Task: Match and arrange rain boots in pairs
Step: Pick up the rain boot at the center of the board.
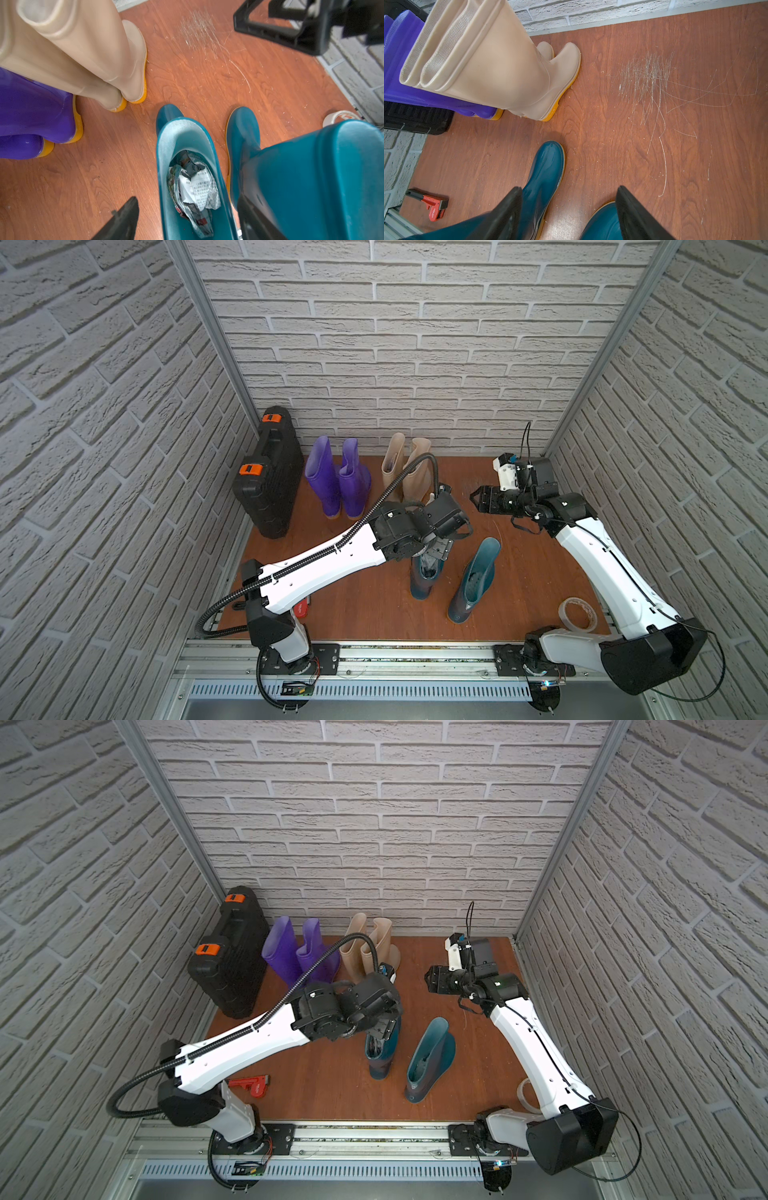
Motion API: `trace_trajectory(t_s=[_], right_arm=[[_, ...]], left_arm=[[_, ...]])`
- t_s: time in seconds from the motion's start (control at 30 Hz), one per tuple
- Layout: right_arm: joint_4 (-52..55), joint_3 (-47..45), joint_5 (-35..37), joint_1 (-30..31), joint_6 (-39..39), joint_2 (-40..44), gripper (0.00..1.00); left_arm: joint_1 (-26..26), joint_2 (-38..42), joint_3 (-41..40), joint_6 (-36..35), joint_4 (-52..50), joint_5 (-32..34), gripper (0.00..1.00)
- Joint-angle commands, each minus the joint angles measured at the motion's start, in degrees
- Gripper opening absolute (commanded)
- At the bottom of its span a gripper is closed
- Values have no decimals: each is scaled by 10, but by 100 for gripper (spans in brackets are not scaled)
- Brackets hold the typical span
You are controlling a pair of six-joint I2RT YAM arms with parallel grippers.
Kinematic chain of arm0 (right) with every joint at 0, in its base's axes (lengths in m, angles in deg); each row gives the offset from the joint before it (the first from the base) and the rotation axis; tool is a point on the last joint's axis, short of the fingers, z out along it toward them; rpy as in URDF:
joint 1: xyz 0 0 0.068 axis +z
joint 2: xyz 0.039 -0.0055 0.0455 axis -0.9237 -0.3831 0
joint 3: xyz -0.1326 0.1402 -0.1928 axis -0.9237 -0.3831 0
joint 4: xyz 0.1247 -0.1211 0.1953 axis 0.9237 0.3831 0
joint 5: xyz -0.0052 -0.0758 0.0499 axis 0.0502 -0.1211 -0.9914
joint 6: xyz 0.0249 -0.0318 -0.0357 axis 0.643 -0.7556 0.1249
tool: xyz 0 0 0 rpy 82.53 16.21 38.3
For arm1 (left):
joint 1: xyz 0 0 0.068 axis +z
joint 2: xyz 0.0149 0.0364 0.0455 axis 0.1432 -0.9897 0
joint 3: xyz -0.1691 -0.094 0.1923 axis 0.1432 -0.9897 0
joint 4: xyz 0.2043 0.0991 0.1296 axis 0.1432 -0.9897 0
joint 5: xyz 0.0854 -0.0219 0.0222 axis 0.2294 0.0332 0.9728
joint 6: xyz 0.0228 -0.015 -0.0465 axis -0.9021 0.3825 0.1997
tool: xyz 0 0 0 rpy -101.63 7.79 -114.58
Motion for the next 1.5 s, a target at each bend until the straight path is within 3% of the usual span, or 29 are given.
trace_trajectory(t_s=[0.0,0.23,0.47,0.83,1.07,1.47], right_arm=[[-10,-8,6,-4,-6,15,73],[-13,-15,9,-4,-2,16,73],[-9,-7,21,-5,-4,17,73],[-10,1,30,-9,2,22,71],[-12,-1,30,-10,4,16,71],[-13,11,26,-12,1,-16,70]], left_arm=[[-1,-5,-2,3,-7,-18,69],[-2,-7,-18,-7,11,-41,47],[1,-19,-4,-33,15,-53,0],[44,-52,115,-89,2,-42,0],[80,-92,171,-120,44,-60,0],[147,-255,348,-174,129,-122,0]])
